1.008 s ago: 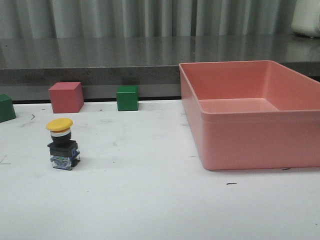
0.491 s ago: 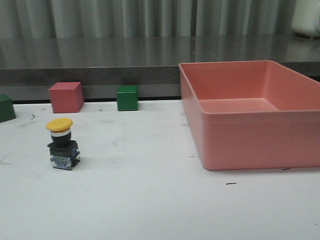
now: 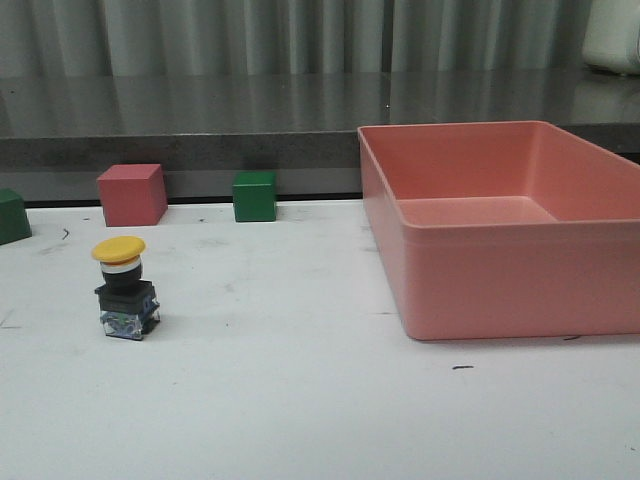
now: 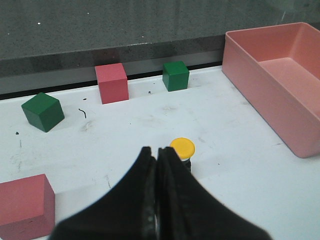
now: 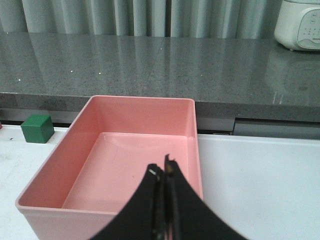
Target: Place and stand button with both arms
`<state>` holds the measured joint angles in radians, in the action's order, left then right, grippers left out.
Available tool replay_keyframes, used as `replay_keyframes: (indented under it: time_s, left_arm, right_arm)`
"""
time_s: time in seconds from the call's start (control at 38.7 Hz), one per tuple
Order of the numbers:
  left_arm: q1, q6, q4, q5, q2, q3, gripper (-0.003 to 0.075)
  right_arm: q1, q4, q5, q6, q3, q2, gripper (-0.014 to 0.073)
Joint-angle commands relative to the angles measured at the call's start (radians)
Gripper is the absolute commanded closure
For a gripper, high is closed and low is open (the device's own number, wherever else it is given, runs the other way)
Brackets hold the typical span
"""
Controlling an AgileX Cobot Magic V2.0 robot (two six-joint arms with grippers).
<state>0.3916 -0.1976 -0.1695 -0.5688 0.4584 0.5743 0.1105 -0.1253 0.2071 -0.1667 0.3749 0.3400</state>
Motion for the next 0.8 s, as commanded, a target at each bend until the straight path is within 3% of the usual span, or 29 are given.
replay_keyframes:
  time_s: [0.0,0.23,0.49,0.78]
  left_arm:
    - [-0.001,-0.009,0.004,0.070,0.003,0.034,0.0740]
    - [-0.001,-0.009,-0.005,0.079,0.003,0.034,0.0741]
    - [-0.009,0.110,0.078,0.249,-0.020,-0.028,0.0741]
    - [-0.194,0.110,0.141,0.327,-0.253,-0.220,0.0741]
  right_arm:
    - [-0.002,-0.014,-0.086,0.006,0.029,0.006,0.0657]
    - [-0.002,-0.014,-0.086,0.006,0.029,0.006,0.0657]
    - [-0.002,-0.014,-0.086,0.006,0.029,0.006,0.0657]
    - [-0.002,-0.014,-0.085,0.006,0.029,0.006,0.0657]
